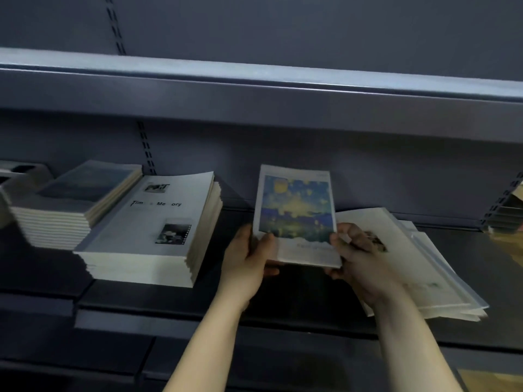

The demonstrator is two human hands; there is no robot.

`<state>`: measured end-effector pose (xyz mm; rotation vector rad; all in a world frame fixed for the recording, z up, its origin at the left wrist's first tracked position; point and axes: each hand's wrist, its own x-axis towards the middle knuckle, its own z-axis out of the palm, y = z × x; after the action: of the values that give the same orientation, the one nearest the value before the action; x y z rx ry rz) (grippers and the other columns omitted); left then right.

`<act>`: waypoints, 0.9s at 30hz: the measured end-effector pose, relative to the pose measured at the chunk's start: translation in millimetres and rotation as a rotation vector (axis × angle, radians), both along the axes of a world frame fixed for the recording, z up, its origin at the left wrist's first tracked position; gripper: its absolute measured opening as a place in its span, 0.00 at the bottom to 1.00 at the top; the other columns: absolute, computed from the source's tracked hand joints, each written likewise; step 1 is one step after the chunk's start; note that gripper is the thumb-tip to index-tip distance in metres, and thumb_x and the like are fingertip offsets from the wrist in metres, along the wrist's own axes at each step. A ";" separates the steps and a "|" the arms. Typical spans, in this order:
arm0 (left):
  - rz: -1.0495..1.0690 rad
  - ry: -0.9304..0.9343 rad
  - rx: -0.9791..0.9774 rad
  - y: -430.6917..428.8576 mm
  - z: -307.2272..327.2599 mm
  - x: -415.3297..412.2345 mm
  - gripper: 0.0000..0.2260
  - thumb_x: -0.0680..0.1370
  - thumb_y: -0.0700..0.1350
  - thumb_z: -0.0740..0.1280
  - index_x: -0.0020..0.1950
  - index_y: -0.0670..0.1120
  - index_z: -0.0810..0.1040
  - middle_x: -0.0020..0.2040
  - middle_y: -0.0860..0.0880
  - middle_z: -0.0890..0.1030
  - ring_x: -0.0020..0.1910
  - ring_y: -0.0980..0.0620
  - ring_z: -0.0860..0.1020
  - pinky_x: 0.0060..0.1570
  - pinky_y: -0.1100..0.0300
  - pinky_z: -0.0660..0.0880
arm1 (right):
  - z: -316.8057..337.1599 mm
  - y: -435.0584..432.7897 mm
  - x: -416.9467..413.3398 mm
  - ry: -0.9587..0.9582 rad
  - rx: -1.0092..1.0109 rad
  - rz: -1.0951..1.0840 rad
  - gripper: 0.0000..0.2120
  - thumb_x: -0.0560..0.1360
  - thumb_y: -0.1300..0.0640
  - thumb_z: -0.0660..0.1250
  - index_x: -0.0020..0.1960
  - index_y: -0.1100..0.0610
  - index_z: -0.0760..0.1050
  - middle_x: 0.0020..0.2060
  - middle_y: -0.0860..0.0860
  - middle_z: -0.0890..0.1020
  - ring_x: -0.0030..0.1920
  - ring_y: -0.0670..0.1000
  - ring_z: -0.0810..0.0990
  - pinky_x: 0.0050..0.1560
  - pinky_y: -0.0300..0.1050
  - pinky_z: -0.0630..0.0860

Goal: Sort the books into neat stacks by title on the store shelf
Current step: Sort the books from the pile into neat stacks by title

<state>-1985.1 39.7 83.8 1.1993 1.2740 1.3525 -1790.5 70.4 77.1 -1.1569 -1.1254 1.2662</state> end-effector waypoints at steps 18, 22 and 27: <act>0.446 0.540 0.198 -38.5 17.6 -267.6 0.12 0.79 0.57 0.57 0.55 0.54 0.76 0.39 0.56 0.81 0.40 0.62 0.77 0.35 0.66 0.72 | 39.7 26.6 -275.0 0.041 0.057 0.122 0.05 0.80 0.60 0.63 0.48 0.53 0.76 0.46 0.52 0.82 0.45 0.51 0.80 0.45 0.49 0.74; 0.455 0.636 0.166 -44.5 -0.3 -321.3 0.13 0.80 0.56 0.54 0.51 0.55 0.76 0.38 0.54 0.80 0.37 0.55 0.78 0.36 0.56 0.75 | 37.3 36.6 -325.1 -0.017 0.040 0.073 0.06 0.80 0.58 0.63 0.46 0.52 0.74 0.43 0.51 0.78 0.42 0.50 0.76 0.40 0.46 0.72; 0.408 0.867 0.084 -48.0 -24.6 -368.1 0.10 0.80 0.52 0.58 0.50 0.50 0.77 0.42 0.52 0.79 0.42 0.49 0.78 0.43 0.50 0.75 | 31.8 46.7 -369.3 -0.089 -0.009 0.061 0.08 0.80 0.55 0.63 0.56 0.58 0.74 0.48 0.53 0.78 0.44 0.51 0.76 0.36 0.43 0.72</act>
<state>-2353.2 -8.3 59.2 1.7439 2.1737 1.1874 -2159.8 117.0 109.0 -1.2035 -1.2296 1.2777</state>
